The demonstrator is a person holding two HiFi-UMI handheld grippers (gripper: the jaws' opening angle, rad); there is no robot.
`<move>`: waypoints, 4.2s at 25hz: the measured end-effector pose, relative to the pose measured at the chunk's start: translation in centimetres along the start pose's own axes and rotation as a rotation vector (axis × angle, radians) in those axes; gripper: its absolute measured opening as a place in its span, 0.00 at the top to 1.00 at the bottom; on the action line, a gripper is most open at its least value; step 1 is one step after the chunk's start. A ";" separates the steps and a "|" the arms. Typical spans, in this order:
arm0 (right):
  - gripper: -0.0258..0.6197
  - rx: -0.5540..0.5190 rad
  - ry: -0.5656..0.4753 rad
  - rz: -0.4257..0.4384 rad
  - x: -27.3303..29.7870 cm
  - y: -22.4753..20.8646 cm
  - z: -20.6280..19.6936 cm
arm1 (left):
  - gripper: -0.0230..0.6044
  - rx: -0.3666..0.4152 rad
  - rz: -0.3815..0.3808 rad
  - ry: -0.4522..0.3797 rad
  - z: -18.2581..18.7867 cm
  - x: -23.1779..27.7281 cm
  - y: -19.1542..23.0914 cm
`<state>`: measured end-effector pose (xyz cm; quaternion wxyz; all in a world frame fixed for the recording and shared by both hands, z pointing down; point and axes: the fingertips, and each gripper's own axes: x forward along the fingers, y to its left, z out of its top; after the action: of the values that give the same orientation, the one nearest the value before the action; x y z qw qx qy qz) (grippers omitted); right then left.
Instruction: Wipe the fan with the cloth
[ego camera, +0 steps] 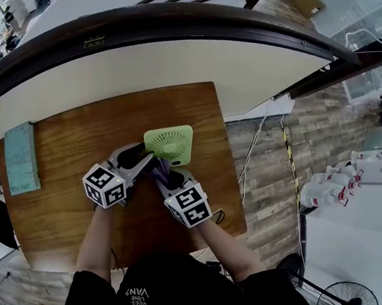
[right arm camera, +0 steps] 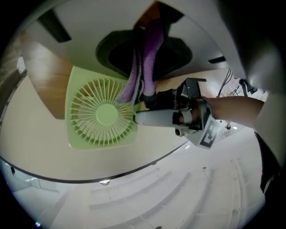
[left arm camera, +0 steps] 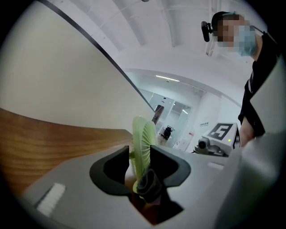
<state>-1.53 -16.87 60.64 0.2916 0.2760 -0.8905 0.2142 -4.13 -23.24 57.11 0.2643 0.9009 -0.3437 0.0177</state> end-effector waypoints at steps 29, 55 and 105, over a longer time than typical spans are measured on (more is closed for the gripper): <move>0.79 0.259 -0.025 -0.302 -8.0 -10.6 -3.9 | 0.78 0.077 0.024 0.049 0.2 0.9 0.4; 0.79 0.214 -0.296 -0.279 -17.2 -3.5 0.2 | 0.95 0.217 0.304 -0.032 2.0 -8.4 -7.8; 0.79 0.158 -0.337 -0.207 -26.6 7.1 -8.3 | 0.95 0.191 0.378 0.025 -7.5 -15.7 -23.4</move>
<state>15.39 2.74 48.26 0.1366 0.4199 -0.8739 0.2030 -0.25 4.56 49.34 0.1739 0.8411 -0.5001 0.1109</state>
